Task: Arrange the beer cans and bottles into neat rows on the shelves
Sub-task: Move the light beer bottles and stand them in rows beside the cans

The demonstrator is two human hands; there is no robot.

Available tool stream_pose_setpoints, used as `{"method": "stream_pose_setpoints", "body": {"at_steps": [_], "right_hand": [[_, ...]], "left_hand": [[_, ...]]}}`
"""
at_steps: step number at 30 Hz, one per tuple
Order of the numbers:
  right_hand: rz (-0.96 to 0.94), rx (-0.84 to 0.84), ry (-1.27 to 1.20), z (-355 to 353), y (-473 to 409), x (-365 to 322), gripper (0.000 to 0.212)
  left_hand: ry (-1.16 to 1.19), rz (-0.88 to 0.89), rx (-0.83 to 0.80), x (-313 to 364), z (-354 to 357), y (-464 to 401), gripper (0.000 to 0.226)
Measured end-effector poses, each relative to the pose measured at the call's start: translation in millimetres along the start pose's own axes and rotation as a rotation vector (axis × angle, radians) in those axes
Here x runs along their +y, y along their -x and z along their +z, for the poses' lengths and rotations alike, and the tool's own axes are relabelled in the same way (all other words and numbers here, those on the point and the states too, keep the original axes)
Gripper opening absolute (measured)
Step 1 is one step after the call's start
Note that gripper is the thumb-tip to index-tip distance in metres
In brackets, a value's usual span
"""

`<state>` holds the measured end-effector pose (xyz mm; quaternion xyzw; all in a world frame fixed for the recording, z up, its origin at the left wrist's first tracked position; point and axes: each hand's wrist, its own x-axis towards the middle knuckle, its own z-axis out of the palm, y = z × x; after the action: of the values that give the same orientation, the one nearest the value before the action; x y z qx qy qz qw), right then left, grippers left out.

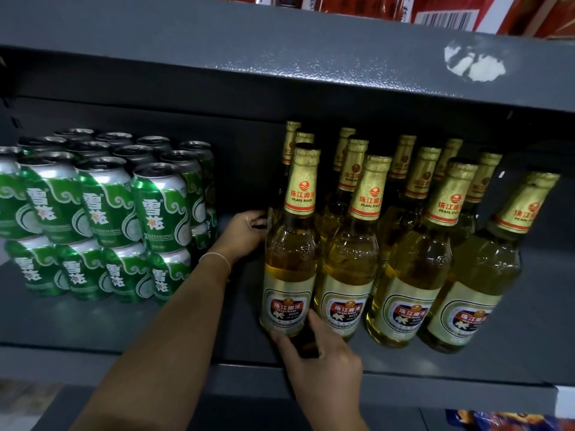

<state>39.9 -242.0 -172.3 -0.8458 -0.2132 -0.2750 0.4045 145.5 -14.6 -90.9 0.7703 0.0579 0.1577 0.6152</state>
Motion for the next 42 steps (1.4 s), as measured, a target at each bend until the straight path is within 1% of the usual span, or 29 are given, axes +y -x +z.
{"method": "stream_pose_setpoints", "body": {"at_steps": [6, 13, 17, 19, 21, 22, 24, 25, 26, 27, 28, 29, 30, 31, 33, 37, 39, 42], "right_hand": [[0.021, -0.021, 0.011, -1.4, -0.3, -2.2, 0.064], [0.009, 0.017, 0.016, -0.6, -0.2, -2.2, 0.065], [0.001, 0.009, 0.006, -1.7, -0.7, -3.7, 0.065], [0.004, 0.005, -0.009, -1.9, 0.2, -3.8, 0.065], [0.009, -0.009, -0.023, -2.4, 0.5, -3.0, 0.064], [0.006, -0.019, -0.027, -3.0, 0.1, -2.9, 0.063], [-0.014, -0.032, -0.044, -4.8, -0.8, -2.3, 0.059], [-0.03, -0.019, -0.063, -7.2, -0.9, -2.6, 0.054], [-0.042, 0.014, -0.094, -10.7, -0.4, -2.1, 0.046], [-0.044, 0.058, -0.131, -14.9, 0.7, -1.1, 0.037], [-0.037, 0.106, -0.161, -20.2, 1.7, 0.5, 0.032], [-0.023, 0.151, -0.172, -25.6, 2.8, 2.8, 0.028], [0.003, 0.186, -0.167, -30.9, 3.9, 6.5, 0.026], [0.043, 0.207, -0.156, -35.4, 3.8, 10.4, 0.027], [0.12, 0.203, -0.124, -40.6, 0.4, 18.1, 0.038], [0.151, 0.13, -0.061, -36.1, -3.7, 28.2, 0.045], [0.166, 0.106, -0.014, -32.6, -6.5, 29.5, 0.047], [0.139, 0.131, 0.027, -33.7, -13.0, 26.2, 0.05]], "left_hand": [[0.0, 0.032, -0.006, 2.9, 1.1, 1.0, 0.041], [-0.021, 0.029, 0.025, 4.5, 8.3, 2.2, 0.038], [-0.064, 0.014, 0.025, 10.4, 12.7, 3.9, 0.035], [-0.083, -0.024, 0.0, 10.6, 9.4, 5.3, 0.038], [-0.163, -0.101, 0.0, 8.7, 0.9, 9.3, 0.049], [-0.253, -0.123, 0.039, 9.3, -4.3, 14.8, 0.05], [-0.435, -0.094, 0.108, 15.3, -9.7, 36.2, 0.034], [-0.509, -0.061, 0.1, 20.6, -9.8, 53.6, 0.027], [-0.537, -0.043, 0.047, 27.1, -7.5, 74.9, 0.025], [-0.48, -0.046, -0.052, 31.1, -4.2, 97.2, 0.027], [-0.356, -0.068, -0.184, 35.4, 0.2, 119.7, 0.035], [-0.241, -0.091, -0.292, 36.7, 4.0, 137.1, 0.049], [-0.192, -0.094, -0.343, 34.8, 7.3, 148.0, 0.063], [-0.181, -0.082, -0.344, 31.9, 11.2, 154.7, 0.072], [-0.177, -0.072, -0.255, 25.3, 19.5, 157.4, 0.079], [-0.254, -0.016, -0.066, 17.8, 36.2, 159.4, 0.076], [-0.286, 0.004, -0.006, 15.2, 39.6, 161.2, 0.072], [-0.288, 0.029, 0.036, 13.0, 42.8, 163.7, 0.068]]}}
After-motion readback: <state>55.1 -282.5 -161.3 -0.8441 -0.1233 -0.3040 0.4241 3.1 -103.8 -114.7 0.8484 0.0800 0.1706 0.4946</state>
